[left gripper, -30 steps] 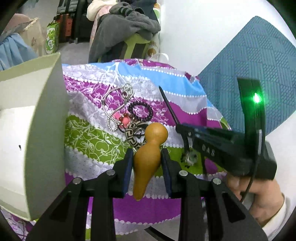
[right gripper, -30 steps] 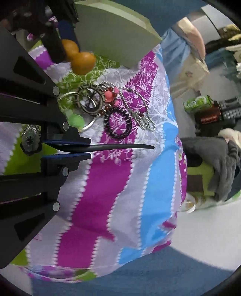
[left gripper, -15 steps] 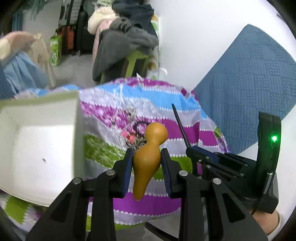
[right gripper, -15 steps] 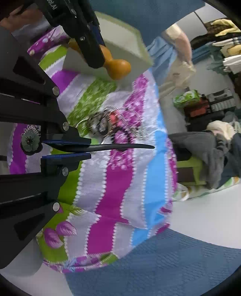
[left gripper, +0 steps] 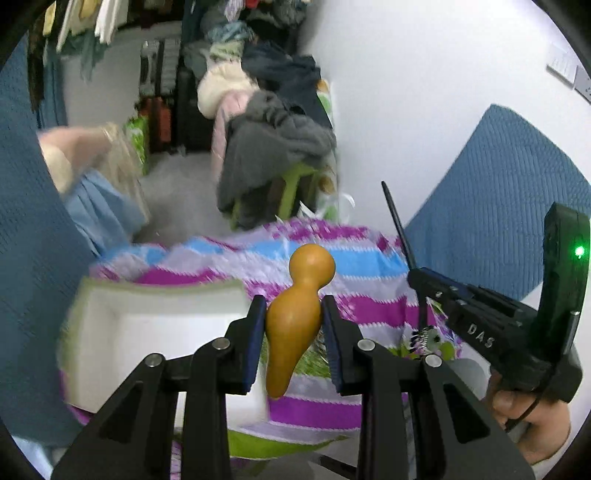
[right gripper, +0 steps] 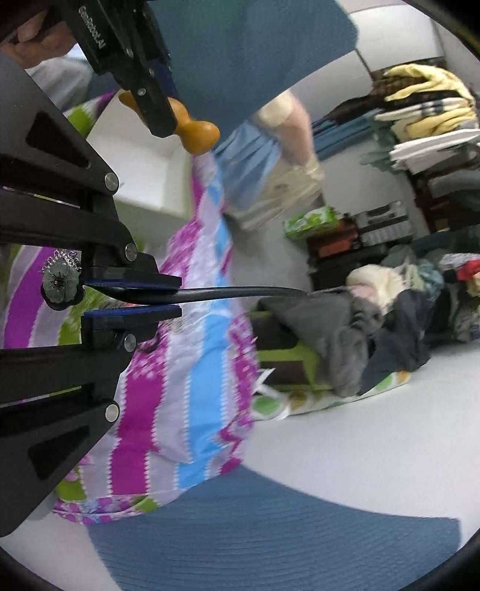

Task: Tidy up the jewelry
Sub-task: 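Lift the orange pendant and black cord necklace and carry both over the green box, then open both tools to drop the pendant and necklace into the box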

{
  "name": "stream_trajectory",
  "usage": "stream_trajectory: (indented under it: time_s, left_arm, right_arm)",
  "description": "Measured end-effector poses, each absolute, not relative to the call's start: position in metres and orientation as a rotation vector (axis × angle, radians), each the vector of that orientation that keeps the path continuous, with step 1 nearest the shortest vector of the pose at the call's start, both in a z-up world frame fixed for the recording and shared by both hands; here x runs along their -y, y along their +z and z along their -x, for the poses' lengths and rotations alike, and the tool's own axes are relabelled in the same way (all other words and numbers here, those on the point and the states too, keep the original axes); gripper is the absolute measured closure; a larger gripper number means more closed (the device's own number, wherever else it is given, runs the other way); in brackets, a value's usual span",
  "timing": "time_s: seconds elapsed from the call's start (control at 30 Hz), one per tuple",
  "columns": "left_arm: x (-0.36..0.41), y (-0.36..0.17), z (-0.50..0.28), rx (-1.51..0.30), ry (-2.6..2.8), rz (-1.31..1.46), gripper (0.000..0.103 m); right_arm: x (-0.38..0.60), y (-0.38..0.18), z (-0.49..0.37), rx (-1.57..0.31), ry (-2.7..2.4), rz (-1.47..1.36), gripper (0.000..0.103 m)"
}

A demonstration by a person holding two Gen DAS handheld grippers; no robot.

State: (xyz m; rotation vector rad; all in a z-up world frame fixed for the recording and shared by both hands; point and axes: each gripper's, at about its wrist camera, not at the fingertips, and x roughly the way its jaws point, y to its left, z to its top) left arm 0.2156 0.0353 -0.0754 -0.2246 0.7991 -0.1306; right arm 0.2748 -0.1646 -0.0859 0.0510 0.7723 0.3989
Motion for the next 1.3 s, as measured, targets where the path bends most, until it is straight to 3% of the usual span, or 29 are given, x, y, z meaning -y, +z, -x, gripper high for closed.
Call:
stream_trajectory:
  time_s: [0.2,0.4,1.0,1.3]
  left_arm:
    - [-0.068,-0.040,-0.200,-0.718,-0.101,0.203,0.072]
    - [-0.105,-0.042,-0.187,-0.707,-0.040,0.212,0.072]
    - [-0.186,-0.162,-0.185,-0.898,0.055,0.318,0.072]
    - [-0.188,-0.183,-0.184,-0.943,0.065,0.329,0.072]
  right_arm:
    - [0.132,-0.051,-0.267,-0.704,0.436,-0.038,0.096]
    - [0.089,-0.053,-0.261,-0.709,0.489,-0.020,0.096]
    - [-0.018,-0.169,-0.257,-0.951,0.579,0.099,0.096]
    - [-0.025,-0.195,-0.258,-1.019,0.582,0.126,0.095]
